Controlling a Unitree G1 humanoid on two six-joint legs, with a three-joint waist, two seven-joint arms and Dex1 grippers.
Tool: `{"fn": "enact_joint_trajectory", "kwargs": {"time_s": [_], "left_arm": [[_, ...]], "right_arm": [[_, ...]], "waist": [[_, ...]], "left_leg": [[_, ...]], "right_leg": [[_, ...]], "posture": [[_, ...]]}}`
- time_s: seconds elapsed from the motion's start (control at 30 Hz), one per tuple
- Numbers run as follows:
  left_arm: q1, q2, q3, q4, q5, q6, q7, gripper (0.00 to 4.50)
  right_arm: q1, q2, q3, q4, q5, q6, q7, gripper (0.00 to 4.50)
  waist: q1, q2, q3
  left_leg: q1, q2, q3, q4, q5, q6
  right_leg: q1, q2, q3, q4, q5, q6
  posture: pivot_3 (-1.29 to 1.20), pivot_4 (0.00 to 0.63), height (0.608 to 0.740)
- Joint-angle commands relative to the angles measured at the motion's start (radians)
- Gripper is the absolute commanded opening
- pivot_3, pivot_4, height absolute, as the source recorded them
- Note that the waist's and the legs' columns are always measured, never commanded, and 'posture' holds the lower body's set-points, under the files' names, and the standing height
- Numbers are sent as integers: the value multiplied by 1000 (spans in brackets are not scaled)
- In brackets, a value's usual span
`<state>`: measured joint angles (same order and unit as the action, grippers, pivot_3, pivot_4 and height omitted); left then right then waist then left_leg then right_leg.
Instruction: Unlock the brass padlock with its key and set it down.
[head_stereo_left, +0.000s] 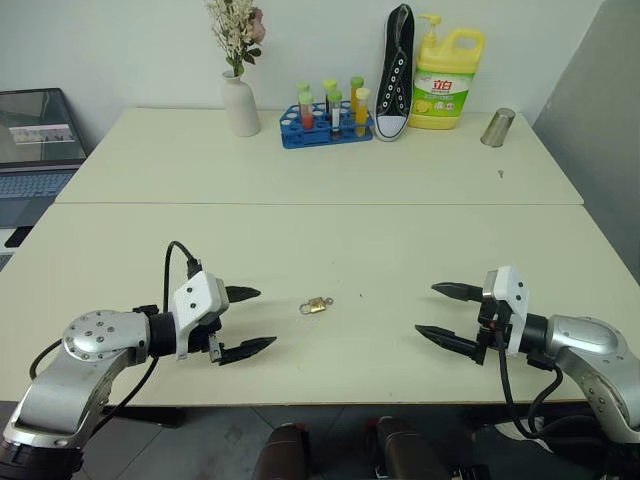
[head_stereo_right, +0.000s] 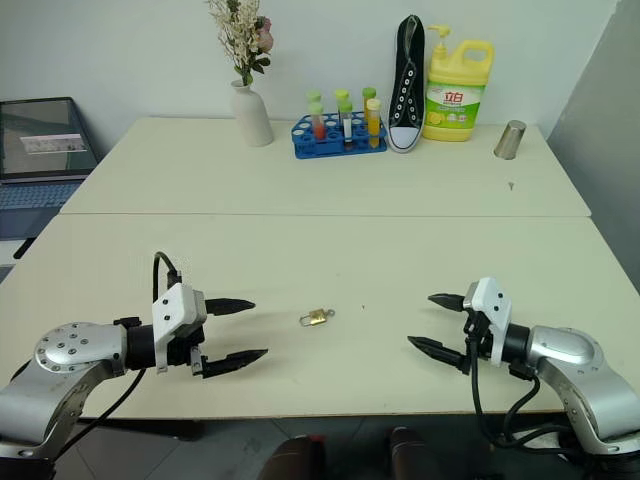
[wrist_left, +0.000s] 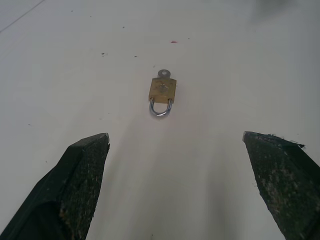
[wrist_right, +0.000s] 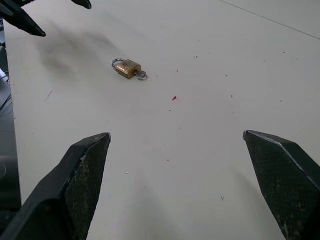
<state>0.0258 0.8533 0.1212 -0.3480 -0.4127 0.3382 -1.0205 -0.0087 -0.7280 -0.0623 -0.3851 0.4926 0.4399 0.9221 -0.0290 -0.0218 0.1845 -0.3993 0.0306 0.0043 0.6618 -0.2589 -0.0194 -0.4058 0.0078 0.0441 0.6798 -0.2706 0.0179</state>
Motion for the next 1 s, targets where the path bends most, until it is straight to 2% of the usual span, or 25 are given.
{"fn": "enact_joint_trajectory", "kwargs": {"time_s": [0.03, 0.4, 0.6, 0.9, 1.0], "left_arm": [[-24, -20, 25, -18, -1, -27, 28, 4500], [-41, -34, 9, 20, 8, -64, 19, 4500], [-56, -39, 8, 51, -42, -36, -33, 4500], [-191, -131, -163, 169, 116, -75, 27, 4500], [-252, -164, -221, 231, 161, -85, 27, 4500]], "right_arm": [[-5, 3, -6, -25, 3, -18, 4, 4452], [-4, 2, 5, -65, 3, 19, -33, 4452], [-4, 4, 4, -108, 15, 58, -60, 4452], [-41, 3, -27, -269, 195, 395, -207, 4452], [-47, -7, -30, -304, 231, 443, -230, 4452]], "waist": [[0, 0, 0], [0, 0, 0], [0, 0, 0], [2, -1, 0], [2, -1, -1]], "left_leg": [[0, 0, 0, 0, 0, 0], [0, 0, 0, 0, 0, 0], [0, 0, 0, 0, 0, 0], [0, -1, -1, 1, 0, 0], [0, -1, -1, 1, 0, 0]], "right_leg": [[0, 0, 0, 0, 0, 0], [0, 0, 0, 0, 0, 0], [0, 0, 0, 0, 0, 0], [1, 1, 0, 0, 0, 0], [1, 2, 0, 1, 0, 0]], "posture": [[0, 150, 740], [0, 150, 740], [0, 150, 740], [0, 150, 740], [0, 150, 740]]}}
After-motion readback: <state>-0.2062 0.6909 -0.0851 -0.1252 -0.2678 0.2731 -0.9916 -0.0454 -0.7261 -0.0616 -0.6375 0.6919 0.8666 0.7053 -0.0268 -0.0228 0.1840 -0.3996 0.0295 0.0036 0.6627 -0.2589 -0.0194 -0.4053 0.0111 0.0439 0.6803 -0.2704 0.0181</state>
